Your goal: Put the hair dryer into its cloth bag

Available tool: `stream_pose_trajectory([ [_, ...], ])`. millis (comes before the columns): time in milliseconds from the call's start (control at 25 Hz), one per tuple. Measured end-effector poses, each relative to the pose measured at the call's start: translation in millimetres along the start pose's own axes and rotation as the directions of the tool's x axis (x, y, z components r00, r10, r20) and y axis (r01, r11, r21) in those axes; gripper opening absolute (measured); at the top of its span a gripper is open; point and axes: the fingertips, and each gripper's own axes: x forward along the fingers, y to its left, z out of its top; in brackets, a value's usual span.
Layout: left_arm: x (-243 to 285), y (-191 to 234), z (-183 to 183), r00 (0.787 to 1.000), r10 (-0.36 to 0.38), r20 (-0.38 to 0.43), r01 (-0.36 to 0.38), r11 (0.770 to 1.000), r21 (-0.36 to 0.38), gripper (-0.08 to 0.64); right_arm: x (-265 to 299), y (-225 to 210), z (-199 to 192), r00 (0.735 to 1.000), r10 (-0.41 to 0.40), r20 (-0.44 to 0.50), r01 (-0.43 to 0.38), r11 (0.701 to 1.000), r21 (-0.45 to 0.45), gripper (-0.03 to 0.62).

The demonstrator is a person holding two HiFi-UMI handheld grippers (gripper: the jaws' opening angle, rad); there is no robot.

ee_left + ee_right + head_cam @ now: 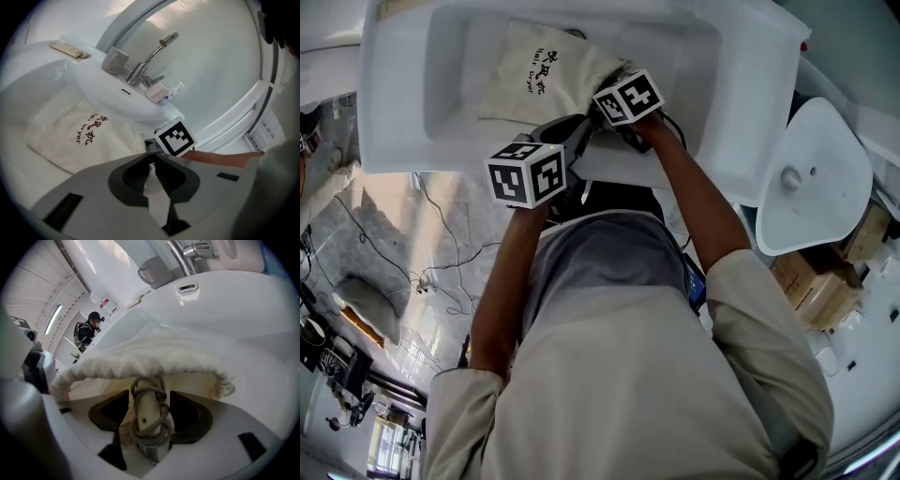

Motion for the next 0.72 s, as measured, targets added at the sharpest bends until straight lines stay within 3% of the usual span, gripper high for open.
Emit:
stream_pose_trajectory([
  [720,-5,-9,2,1.000,-0.026,0.014,0.026,1.000,0.012,0.031,-30,-11,-7,0.997,-0.021,0.074,0.011,0.991,0.135,0.270],
])
